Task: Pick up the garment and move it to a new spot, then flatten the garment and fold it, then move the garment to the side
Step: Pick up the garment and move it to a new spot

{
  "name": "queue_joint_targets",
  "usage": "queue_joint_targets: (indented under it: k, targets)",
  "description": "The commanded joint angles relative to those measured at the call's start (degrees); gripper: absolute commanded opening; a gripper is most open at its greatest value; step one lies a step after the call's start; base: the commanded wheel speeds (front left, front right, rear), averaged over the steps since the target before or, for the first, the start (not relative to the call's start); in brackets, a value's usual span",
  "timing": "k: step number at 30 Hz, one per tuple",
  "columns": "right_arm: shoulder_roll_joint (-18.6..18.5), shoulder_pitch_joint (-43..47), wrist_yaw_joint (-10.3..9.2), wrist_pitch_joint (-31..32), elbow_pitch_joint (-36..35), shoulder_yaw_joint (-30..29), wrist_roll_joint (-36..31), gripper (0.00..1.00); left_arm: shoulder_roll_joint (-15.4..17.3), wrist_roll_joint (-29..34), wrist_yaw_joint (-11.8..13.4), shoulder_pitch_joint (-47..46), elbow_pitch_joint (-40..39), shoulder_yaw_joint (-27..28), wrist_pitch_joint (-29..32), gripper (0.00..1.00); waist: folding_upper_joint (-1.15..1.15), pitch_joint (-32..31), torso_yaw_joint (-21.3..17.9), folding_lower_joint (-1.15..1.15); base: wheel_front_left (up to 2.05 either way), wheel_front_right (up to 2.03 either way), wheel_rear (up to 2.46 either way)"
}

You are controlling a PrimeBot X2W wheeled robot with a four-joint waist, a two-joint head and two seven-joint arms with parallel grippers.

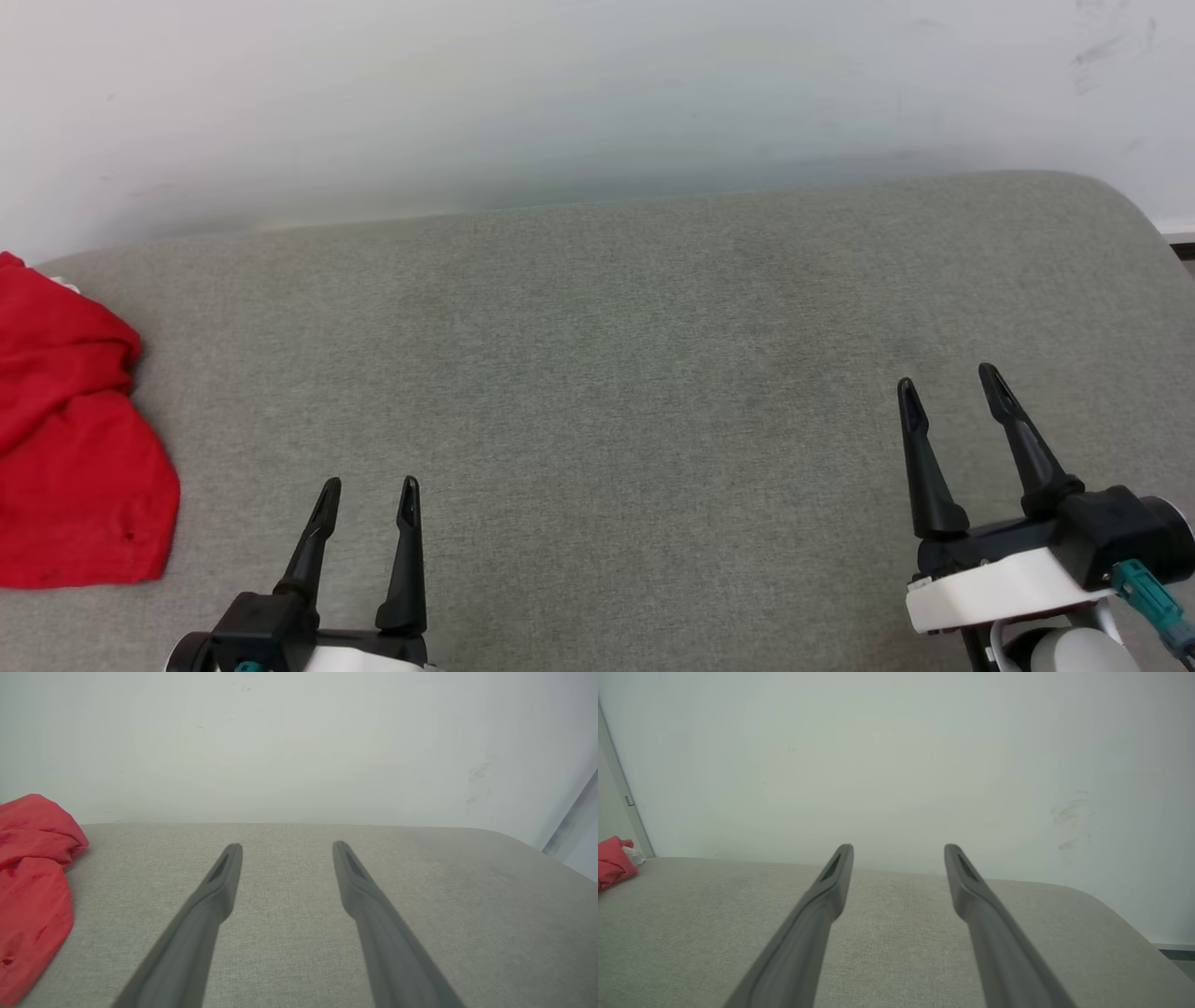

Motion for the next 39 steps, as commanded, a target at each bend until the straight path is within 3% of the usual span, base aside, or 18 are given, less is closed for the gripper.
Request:
queue_joint_targets:
  k: [1,9,27,39]
  targets:
    - [0.0,0.5,-0.02,-0.2,-0.3,0.2,0.8,1.00,-0.1,-0.2,-0.2,0.4,0.0,0.1,-0.2,1.00,0.00,0.0,0.4,0.00,0.00,0.00,0.00]
    - [0.0,1.1,-0.02,-0.2,-0.9,2.2,2.0,1.00,-0.1,-0.9,0.1,0.8,0.7,2.2,-0.2,1.00,0.00,-0.1,4.9,0.00,0.00,0.00,0.00]
    - [0.0,3.5,-0.03,-0.2,0.7,7.3,4.3,1.00,-0.1,-0.6,-1.4,4.4,1.5,7.2,-0.2,1.00,0.00,-4.4,22.1,0.00,0.00,0.00,0.00]
    - [0.0,4.3,-0.03,-0.2,2.3,10.0,6.5,1.00,-0.1,0.1,-2.2,5.6,1.8,8.8,-0.2,1.00,0.00,-5.3,27.2,0.00,0.00,0.00,0.00]
